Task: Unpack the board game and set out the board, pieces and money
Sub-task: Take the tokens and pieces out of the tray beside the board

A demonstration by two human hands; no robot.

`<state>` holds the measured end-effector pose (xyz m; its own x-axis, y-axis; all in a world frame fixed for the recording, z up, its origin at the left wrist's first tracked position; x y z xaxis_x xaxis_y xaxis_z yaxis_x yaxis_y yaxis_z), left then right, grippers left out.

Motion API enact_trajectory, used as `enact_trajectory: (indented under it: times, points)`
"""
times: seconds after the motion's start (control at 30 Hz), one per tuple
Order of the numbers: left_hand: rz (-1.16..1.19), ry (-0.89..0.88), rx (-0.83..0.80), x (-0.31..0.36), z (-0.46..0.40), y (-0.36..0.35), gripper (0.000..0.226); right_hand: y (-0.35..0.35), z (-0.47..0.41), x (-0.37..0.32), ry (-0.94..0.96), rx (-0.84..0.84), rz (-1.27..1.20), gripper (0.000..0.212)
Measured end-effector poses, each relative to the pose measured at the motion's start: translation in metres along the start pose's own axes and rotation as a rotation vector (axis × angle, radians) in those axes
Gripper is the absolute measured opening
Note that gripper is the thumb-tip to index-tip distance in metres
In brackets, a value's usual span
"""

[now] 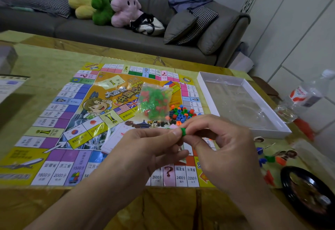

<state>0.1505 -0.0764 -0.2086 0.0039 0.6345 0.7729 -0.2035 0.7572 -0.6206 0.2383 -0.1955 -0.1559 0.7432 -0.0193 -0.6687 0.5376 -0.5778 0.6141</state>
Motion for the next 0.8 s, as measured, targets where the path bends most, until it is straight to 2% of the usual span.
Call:
enact_trajectory:
  times: [0.2,0.37,0.53,0.8]
  points:
    - [0.001,0.077,-0.028,-0.0058,-0.0016,-0.0041,0.024,0.0032,0.0052,0.0095,-0.104,0.045,-0.205,0.027]
    - [-0.015,0.126,-0.069,-0.0041,-0.0007,-0.0014,0.026,0.0034,0.0015,0.0064,-0.094,-0.051,-0.157,0.024]
    - [-0.04,0.16,-0.103,-0.0014,0.0005,-0.0019,0.028,0.0041,0.0009,0.0057,-0.088,-0.097,-0.23,0.024]
    - [-0.146,0.093,-0.031,-0.0005,0.0013,0.0043,0.032,-0.003,0.0021,0.0041,-0.097,-0.099,-0.168,0.023]
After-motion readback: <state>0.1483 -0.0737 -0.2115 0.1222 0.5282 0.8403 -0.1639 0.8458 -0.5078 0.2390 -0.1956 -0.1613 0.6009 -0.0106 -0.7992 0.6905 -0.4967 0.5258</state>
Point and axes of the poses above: each hand's wrist, its own z-axis away from the middle knuckle, its own y-axis out of the back of the hand, x = y × z, the point moved 6 cm from there along -z, towards the middle knuckle, and after that the axes turned 15 degrees about -x, right-handed, at the moved point
